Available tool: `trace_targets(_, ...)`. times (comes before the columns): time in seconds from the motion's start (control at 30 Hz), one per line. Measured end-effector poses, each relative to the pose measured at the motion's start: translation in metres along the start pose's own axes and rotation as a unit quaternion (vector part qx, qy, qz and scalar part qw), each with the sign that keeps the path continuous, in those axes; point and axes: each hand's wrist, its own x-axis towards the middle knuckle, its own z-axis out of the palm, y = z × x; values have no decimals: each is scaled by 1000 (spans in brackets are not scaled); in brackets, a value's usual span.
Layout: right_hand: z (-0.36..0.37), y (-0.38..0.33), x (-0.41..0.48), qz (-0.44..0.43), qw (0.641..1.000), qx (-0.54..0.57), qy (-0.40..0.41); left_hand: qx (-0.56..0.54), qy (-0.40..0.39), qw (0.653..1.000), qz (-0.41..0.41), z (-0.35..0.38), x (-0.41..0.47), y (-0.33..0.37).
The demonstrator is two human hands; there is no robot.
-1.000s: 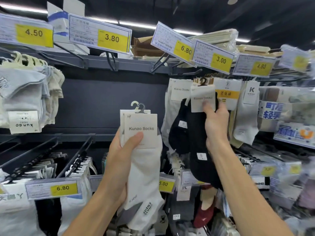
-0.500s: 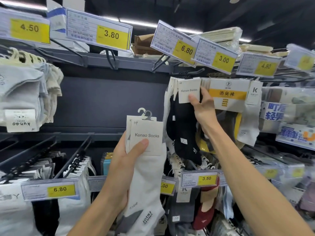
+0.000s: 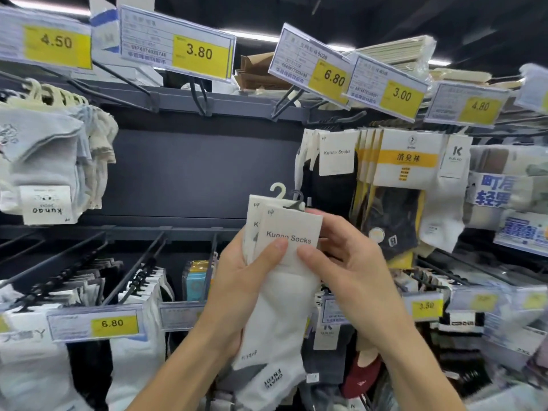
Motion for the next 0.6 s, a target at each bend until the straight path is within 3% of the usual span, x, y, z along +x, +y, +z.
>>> trace_targets(0.23, -13, -1, 8, -27, 995, 92, 39, 76, -76, 994, 15, 9, 10, -5)
trace_targets(0.33, -31, 6, 21, -10, 979, 147, 141, 245, -105, 963, 33, 4, 13, -17)
trace_targets(0.4, -45, 13, 38, 1, 964, 157, 215, 429, -106, 896, 50, -1, 11, -31)
trace_targets(0.47, -58, 20, 61, 1, 958, 119, 262, 608, -89, 784, 88, -3, 8, -42)
trace_targets(0.5, -62, 22, 73, 1, 957, 92, 275, 655, -81, 744, 105, -2, 7, -45)
trace_targets(0.6, -69, 27, 106, -3, 959, 19, 284, 702, -81, 697, 124, 1, 7, -53)
